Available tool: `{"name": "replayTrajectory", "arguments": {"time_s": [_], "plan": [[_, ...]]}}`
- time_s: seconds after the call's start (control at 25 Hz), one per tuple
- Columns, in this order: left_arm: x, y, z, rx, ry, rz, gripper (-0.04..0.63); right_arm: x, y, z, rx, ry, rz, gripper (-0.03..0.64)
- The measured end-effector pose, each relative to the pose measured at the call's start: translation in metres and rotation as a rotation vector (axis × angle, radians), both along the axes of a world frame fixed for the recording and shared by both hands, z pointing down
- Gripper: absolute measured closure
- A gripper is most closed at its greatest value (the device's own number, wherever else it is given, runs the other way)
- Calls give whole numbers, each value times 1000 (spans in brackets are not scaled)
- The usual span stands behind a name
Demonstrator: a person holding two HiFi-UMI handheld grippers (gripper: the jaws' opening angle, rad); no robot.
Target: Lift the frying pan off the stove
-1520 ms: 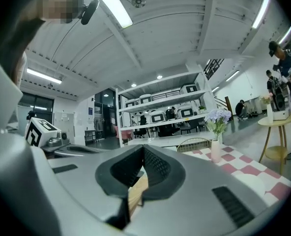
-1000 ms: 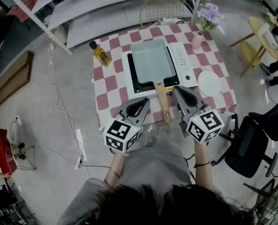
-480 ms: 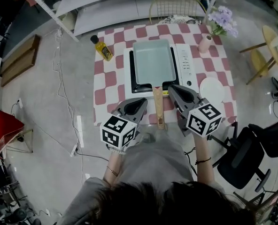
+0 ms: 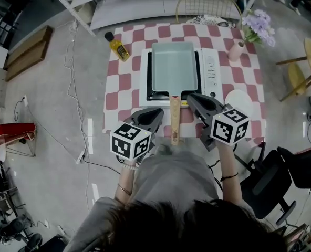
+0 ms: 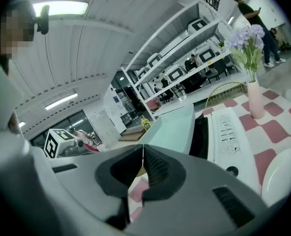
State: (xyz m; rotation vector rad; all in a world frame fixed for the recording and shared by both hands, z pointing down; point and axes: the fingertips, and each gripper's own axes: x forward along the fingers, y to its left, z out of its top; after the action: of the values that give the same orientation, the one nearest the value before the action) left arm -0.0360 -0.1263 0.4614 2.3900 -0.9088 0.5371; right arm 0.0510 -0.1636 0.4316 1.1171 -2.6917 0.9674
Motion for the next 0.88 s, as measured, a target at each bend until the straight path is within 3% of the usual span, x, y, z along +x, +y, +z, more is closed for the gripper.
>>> {"name": "replayTrajectory", "arguments": {"time_s": [0.32,0.52,0.88], "plan": [[1,4,1,-35,37,-57,565,-8,4,7,-89,-75,-98,592],[-1,4,-2,-61,119,-105,565,-10,5,10,-121,-100,-125,587],[0,6,-3,-139,212,-102,541,-15,3,16,-203,-175,-132,500]]}}
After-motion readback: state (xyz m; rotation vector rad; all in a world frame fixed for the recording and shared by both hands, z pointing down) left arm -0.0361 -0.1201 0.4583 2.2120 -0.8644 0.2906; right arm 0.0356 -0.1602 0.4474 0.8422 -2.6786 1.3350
